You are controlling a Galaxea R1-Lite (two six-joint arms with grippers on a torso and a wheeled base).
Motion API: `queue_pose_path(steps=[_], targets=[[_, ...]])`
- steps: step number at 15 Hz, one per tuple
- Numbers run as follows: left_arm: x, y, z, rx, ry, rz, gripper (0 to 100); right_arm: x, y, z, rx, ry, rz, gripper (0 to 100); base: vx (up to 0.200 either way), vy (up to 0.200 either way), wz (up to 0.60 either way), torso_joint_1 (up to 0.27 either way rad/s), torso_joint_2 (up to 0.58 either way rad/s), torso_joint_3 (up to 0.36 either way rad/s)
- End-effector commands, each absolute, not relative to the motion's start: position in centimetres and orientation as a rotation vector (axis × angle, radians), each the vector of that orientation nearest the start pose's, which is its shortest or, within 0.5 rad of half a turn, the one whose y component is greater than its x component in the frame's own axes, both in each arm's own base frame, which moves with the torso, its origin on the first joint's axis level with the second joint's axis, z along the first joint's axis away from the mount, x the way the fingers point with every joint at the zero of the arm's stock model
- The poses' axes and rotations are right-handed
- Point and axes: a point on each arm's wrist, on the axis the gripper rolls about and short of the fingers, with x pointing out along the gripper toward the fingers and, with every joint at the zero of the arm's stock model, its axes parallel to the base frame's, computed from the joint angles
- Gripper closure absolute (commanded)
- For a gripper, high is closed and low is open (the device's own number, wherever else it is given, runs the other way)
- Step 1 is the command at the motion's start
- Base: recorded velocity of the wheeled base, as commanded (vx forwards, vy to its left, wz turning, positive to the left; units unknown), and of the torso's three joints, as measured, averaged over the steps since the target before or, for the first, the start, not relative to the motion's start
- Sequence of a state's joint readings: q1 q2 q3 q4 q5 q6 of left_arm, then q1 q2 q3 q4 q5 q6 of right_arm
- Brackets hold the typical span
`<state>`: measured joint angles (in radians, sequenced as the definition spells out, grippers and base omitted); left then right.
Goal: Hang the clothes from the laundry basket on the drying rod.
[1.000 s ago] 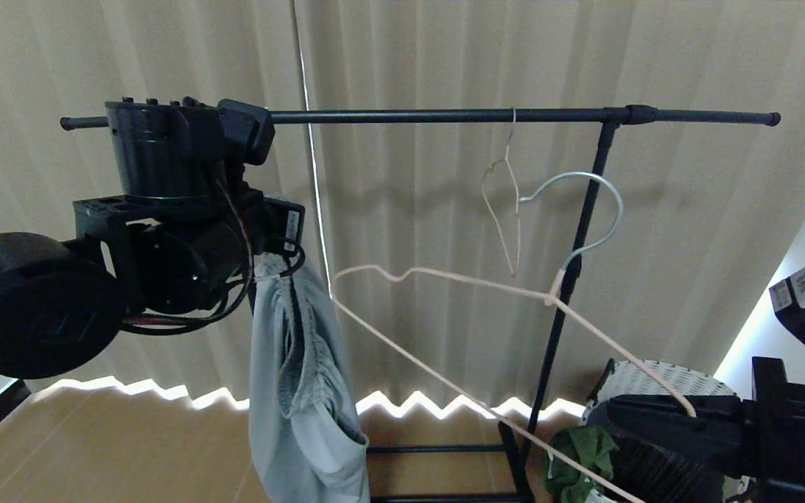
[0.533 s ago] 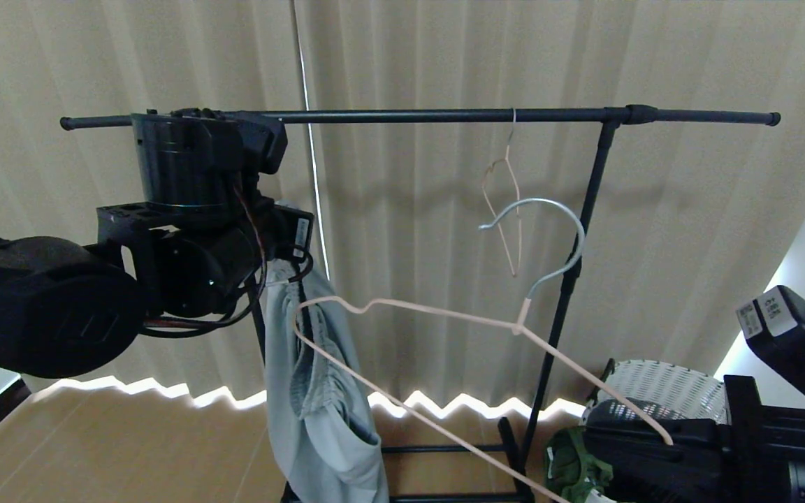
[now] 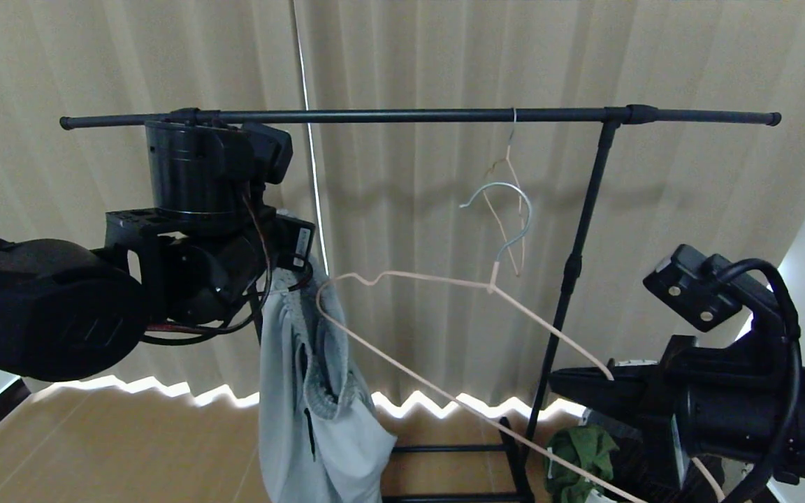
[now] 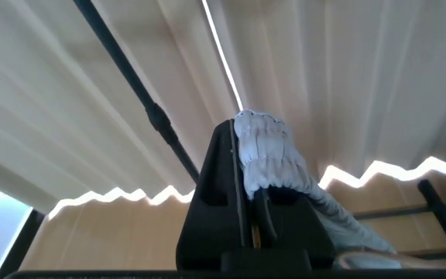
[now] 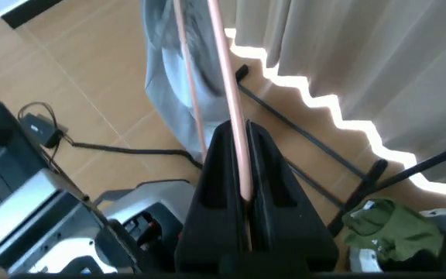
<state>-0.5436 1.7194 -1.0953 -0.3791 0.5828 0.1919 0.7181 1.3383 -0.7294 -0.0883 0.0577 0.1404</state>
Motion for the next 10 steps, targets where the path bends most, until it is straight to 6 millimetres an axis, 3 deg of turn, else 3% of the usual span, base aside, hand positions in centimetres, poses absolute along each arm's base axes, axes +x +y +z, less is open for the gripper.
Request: queue_pose_path(steps=[1,10], targets=[[28.4,-15.8,23.3,0.321,0.210,0.018,100,16.2,14.2,20.2,-0.039,0.569,0.710,100,0.000,0.000,0.00,0.000,0.00,0.000],[26.7,-16.4,24.0,0.344,0.229,-0.028,100,18.9,16.5,19.5,-0.006,0.498,0.715,100,0.000,0.000,0.00,0.000,0.00,0.000]])
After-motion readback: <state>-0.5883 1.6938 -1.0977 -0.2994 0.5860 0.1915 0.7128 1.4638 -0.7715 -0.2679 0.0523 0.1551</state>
